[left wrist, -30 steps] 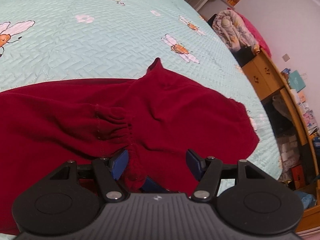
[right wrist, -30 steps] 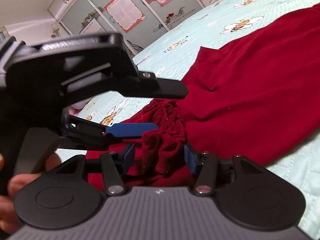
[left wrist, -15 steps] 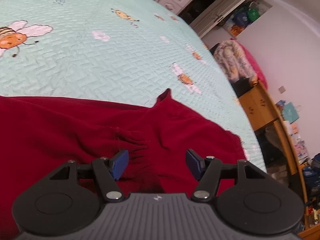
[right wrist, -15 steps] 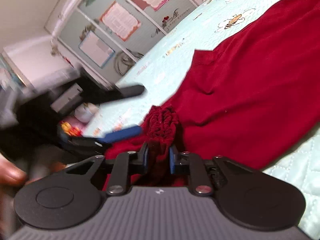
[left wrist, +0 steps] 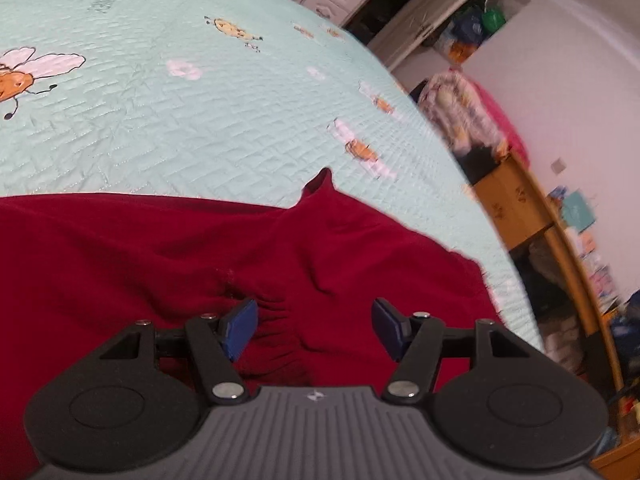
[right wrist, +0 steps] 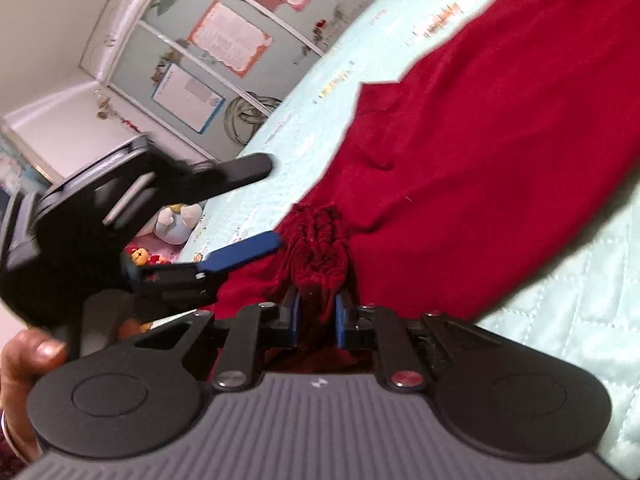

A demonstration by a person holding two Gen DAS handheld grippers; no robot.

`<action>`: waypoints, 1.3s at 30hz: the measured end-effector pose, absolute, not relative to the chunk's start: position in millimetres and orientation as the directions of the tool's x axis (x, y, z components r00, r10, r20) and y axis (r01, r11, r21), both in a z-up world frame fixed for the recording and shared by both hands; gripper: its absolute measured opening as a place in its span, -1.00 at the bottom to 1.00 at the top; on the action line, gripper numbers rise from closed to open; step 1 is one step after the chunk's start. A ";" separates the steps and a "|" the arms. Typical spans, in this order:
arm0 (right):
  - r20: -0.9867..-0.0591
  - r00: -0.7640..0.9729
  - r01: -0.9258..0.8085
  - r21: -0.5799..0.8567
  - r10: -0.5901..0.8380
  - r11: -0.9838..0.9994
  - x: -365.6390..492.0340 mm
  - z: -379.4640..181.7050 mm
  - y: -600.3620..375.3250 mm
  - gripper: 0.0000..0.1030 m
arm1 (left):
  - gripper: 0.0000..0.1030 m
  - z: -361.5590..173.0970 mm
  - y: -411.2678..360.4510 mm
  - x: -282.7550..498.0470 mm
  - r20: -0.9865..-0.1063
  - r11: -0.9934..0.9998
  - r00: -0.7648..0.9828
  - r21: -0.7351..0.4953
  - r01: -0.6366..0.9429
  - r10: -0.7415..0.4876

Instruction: Fold clothes

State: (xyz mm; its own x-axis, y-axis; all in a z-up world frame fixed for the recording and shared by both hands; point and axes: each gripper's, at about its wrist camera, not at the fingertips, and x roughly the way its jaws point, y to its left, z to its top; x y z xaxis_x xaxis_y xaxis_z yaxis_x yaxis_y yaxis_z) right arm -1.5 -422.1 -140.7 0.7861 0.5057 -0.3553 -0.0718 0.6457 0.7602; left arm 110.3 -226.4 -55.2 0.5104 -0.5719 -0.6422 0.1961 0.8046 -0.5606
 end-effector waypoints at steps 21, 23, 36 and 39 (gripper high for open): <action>-0.250 0.843 -0.117 0.780 0.477 0.615 -25.2 -104.1 -448.7 -0.50 | 0.25 -56.6 -166.3 45.7 -0.640 0.797 0.604 -0.604 -0.014 -0.475; -0.246 0.777 -0.167 0.807 0.580 0.566 -9.6 -111.6 -428.1 -0.51 | 0.25 -69.5 -158.2 41.0 -0.664 0.785 0.595 -0.613 -0.087 -0.453; -0.326 0.722 -0.107 0.818 0.610 0.565 1.2 -144.9 -431.8 -0.73 | 0.19 -68.1 -156.9 44.7 -0.690 0.788 0.564 -0.606 -0.109 -0.452; -0.255 0.759 -0.178 0.804 0.599 0.567 -11.7 -130.1 -434.2 -0.47 | 0.19 -57.0 -151.2 38.0 -0.669 0.753 0.576 -0.644 -0.135 -0.469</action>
State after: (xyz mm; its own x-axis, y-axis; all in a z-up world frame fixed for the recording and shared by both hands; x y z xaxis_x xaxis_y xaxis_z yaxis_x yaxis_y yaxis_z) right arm -11.7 -434.2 -130.1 0.7588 0.5992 -0.2554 -0.1776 0.5675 0.8040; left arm 38.0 -151.2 -57.0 0.5762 -0.4689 -0.6694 -0.1349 0.7533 -0.6437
